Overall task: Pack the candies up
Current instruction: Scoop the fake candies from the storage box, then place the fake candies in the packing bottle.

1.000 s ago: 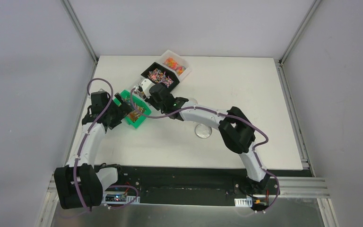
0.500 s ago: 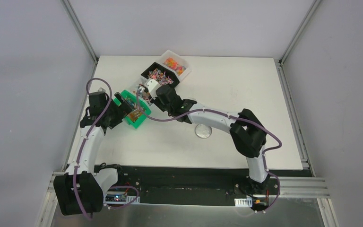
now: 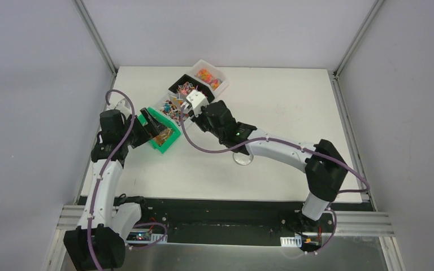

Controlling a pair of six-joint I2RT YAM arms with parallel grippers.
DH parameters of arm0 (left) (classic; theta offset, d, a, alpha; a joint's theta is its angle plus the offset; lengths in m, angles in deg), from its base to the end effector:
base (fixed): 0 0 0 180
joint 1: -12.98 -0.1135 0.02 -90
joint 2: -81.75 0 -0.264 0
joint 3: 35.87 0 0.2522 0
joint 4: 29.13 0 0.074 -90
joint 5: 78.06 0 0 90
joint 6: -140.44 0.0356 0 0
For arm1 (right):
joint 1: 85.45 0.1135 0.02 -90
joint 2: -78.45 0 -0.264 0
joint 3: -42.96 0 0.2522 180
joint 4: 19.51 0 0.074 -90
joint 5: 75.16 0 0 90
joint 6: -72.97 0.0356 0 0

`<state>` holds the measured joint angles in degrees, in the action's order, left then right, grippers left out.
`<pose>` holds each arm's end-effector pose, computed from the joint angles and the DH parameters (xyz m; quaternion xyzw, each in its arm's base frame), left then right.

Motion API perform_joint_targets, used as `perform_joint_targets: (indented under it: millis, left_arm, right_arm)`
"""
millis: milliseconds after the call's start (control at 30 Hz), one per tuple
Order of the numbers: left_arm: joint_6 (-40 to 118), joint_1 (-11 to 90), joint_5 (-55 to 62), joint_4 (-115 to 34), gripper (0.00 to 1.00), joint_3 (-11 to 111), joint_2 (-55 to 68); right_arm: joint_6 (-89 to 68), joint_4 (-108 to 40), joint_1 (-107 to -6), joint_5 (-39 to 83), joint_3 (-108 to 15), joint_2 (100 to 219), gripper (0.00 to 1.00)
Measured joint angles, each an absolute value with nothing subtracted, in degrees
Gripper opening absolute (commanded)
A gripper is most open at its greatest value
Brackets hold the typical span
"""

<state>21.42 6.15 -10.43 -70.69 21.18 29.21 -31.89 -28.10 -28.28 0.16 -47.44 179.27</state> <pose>0.1964 0.0099 0.2785 -0.1880 0.8621 -0.2545 0.3958 0.2354 0.3481 0.2919 -0.4148 0.6968 0.1108 0.5746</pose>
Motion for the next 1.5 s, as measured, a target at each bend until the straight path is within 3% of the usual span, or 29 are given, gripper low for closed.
perform_joint_targets:
  millis: [567, 900, 1500]
  left_arm:
    - [23.8, 7.7, -20.5, -64.0, 0.99, 17.2, 32.8]
    - [24.8, 9.3, -24.2, -60.1, 0.99, 16.9, 33.8]
    - [25.8, 9.3, -21.5, -61.0, 0.99, 16.3, 33.9]
  right_arm:
    - [-32.7, -25.6, -31.2, -2.3, -31.1, 154.5, 0.0]
    - [-36.0, -33.5, -31.8, -7.0, -25.3, 140.8, 0.0]
    - [-37.2, -60.4, -31.8, -9.8, -27.5, 144.3, 0.0]
